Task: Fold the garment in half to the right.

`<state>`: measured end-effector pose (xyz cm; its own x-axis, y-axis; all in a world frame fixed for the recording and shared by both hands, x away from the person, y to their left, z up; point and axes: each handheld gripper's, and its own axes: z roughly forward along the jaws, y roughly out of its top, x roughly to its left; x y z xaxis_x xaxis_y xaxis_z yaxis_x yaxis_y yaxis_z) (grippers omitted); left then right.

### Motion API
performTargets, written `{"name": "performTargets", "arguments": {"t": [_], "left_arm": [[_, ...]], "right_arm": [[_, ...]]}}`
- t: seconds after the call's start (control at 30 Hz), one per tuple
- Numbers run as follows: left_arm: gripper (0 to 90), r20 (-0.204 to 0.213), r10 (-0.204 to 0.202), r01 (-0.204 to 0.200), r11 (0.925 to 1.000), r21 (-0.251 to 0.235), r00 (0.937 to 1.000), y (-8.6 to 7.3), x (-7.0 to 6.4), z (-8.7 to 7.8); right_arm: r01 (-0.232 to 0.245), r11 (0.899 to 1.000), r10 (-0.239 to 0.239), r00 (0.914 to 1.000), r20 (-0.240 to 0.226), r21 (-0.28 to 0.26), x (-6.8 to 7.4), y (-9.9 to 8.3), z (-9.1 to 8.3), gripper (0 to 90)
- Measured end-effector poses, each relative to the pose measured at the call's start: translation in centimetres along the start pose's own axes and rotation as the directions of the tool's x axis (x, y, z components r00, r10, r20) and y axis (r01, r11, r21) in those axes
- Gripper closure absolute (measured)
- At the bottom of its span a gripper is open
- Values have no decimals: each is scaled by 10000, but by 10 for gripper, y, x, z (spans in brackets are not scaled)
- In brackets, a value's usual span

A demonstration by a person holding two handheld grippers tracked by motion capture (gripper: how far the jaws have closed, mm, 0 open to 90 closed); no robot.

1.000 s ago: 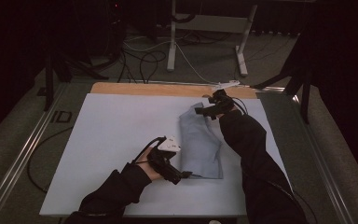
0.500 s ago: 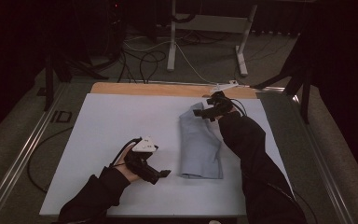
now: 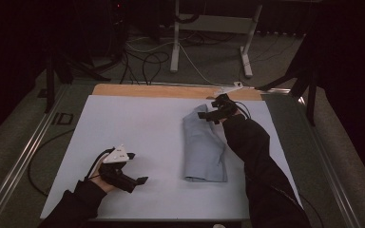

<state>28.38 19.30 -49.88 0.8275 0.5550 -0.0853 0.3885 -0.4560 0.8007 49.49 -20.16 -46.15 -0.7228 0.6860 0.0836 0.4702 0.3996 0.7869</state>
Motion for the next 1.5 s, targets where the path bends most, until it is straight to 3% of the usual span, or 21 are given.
{"name": "performTargets", "arguments": {"t": [0.2, 0.33, 0.5, 0.57, 0.73, 0.97, 1.2, 1.33, 1.5], "left_arm": [[3, -592, -368, 348, 9988, -334, 9976, -22, 11, -20], [3, -1093, -624, 588, 9976, -356, 9920, -34, 16, -31], [3, -1632, -934, 832, 9942, -683, 9822, -46, 21, -42], [3, -1648, -950, 815, 9929, -872, 9817, -48, 23, -45], [3, -1678, -1067, 940, 9922, -824, 9800, -48, 23, -42], [4, -1614, -1082, 969, 9924, -763, 9809, -50, 24, -39], [4, -1565, -1178, 1060, 9910, -821, 9806, -50, 25, -39], [4, -1507, -1116, 1007, 9919, -779, 9823, -50, 24, -39], [4, -1426, -1089, 978, 9918, -823, 9838, -49, 24, -38]], "right_arm": [[-370, 9987, 359, 9989, 312, 354, -3, -5, 8, 94], [-690, 9970, 672, 9964, 515, 341, -8, -10, 15, 103], [-979, 9943, 934, 9911, 952, 427, -16, -16, 22, 225], [-1054, 9930, 985, 9883, 1163, 543, -17, -19, 25, 294], [-1250, 9881, 1131, 9854, 1275, 899, -19, -26, 32, 357], [-1515, 9757, 1353, 9849, 1081, 1585, -22, -34, 39, 520], [-1374, 9752, 1251, 9889, 798, 1737, -20, -33, 39, 843], [-1039, 9799, 895, 9919, 907, 1701, -17, -28, 36, 862], [-747, 9904, 633, 9931, 992, 1163, -14, -20, 30, 864]]}}
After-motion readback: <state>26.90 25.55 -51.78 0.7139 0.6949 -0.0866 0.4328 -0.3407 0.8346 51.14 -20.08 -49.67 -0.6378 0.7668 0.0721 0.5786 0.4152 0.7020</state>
